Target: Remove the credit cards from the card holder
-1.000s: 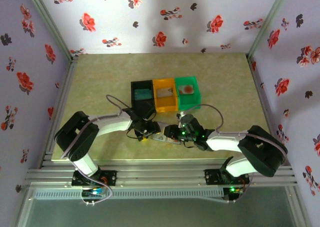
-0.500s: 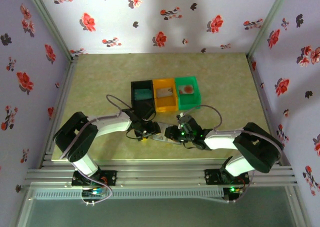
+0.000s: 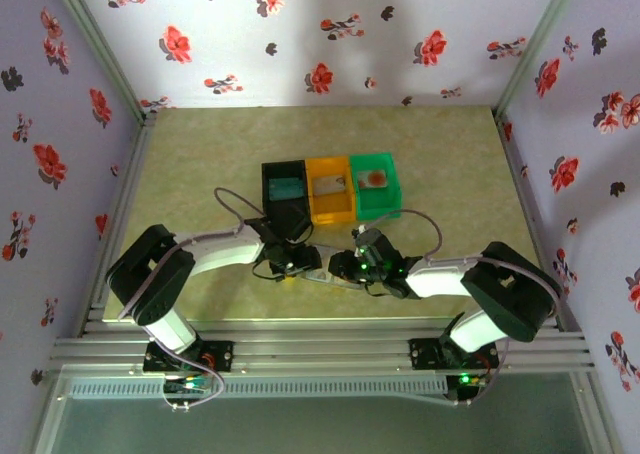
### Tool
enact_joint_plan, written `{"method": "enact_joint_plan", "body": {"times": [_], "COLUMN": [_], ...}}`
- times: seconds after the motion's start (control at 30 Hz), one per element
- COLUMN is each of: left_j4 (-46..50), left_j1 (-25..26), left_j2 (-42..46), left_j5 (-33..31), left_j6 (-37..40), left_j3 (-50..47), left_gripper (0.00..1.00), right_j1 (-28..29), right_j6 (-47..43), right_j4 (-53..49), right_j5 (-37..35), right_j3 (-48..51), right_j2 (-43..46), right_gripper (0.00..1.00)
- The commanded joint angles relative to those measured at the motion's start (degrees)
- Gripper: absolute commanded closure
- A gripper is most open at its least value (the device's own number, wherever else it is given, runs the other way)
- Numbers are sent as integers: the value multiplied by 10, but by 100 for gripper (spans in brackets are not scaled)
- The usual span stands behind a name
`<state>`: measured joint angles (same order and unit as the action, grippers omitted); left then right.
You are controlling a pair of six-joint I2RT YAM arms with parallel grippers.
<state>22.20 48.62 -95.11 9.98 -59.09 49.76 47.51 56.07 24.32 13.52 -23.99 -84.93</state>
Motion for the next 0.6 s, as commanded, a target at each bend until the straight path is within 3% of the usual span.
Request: {"method": "enact_joint_plan", "body": {"times": [0.0,0.57], "left_j4": [159,271], "left_j1": [-5,-26], "left_j2": [-48,2], "left_j5": [-109,-205], "left_j6": [28,56], "left_j3": [-50,-3], "left_gripper": [32,34], "right_j1": [2,2], "right_j6": [0,0], "right_j4": [-20,-12], "right_j5": [-20,-19], "right_j3": [-4,1], "right_j2": [-18,-21], "right_gripper": [73,77]}}
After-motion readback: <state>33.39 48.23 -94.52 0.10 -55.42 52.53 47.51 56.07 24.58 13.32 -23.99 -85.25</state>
